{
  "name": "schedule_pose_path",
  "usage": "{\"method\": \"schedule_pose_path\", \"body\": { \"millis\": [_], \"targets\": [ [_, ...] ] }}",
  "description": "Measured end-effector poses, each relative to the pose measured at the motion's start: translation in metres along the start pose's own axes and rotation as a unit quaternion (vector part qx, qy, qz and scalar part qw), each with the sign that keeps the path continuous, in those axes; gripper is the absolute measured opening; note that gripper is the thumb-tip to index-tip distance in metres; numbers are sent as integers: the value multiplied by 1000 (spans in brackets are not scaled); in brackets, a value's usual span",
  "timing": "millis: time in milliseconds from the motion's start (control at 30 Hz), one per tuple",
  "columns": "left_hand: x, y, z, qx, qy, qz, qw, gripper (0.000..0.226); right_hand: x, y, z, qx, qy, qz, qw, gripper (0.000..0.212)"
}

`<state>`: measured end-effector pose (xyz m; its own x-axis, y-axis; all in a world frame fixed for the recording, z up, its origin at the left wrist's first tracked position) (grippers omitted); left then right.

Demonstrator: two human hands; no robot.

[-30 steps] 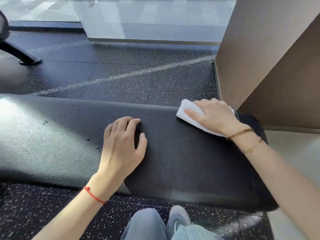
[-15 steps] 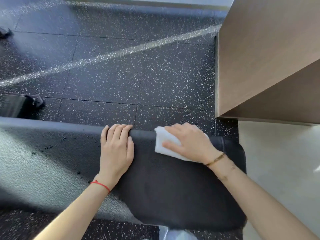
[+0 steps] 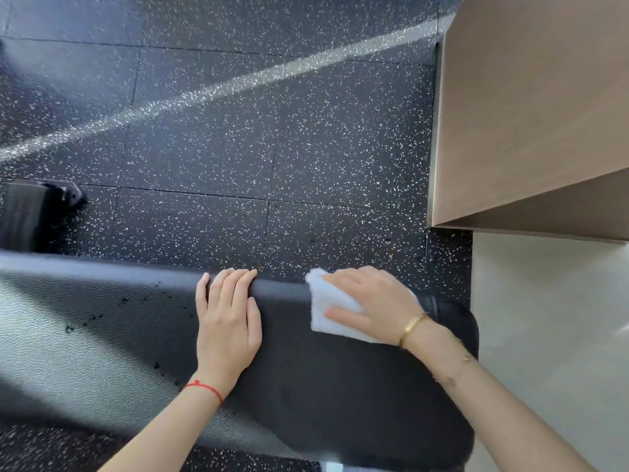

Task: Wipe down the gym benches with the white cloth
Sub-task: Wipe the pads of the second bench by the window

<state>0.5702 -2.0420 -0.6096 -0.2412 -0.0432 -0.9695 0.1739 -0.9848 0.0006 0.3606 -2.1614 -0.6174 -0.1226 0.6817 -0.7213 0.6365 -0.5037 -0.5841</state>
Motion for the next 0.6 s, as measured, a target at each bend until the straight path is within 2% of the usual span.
{"method": "schedule_pose_path", "body": {
  "millis": [100, 200, 300, 433, 533, 600],
  "targets": [
    [1, 1, 1, -5, -1, -2, 1000, 43, -3, 1, 8, 27, -3, -10, 1000, 60],
    [3, 0, 0, -6, 1, -10, 1000, 44, -1, 32, -33, 6, 21, -36, 999, 59],
    [4, 0, -3, 1, -6, -10, 1000, 44, 3, 44, -55, 2, 34, -26, 999, 59],
    [2, -2, -4, 12, -13, 5, 1000, 44, 2, 5, -5, 22, 14, 0, 1000, 67],
    [1, -1, -3, 9, -9, 18, 1000, 44, -1, -39, 56, 109, -3, 40, 993, 72],
    [2, -2, -2, 7, -4, 22, 1000, 43, -1, -53, 72, 163, 1, 75, 984, 70]
  ]
}}
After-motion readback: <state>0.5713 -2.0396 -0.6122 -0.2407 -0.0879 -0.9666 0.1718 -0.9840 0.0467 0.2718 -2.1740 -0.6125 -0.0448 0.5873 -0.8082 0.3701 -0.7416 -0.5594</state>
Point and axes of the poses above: each hand's wrist, its own y-axis towards the middle knuckle, its own x-axis out of the palm, z = x × y, the point moved 4 cm from there along y, towards the middle knuckle, and after that the axes turned 7 degrees about x, right-handed, at the moved point
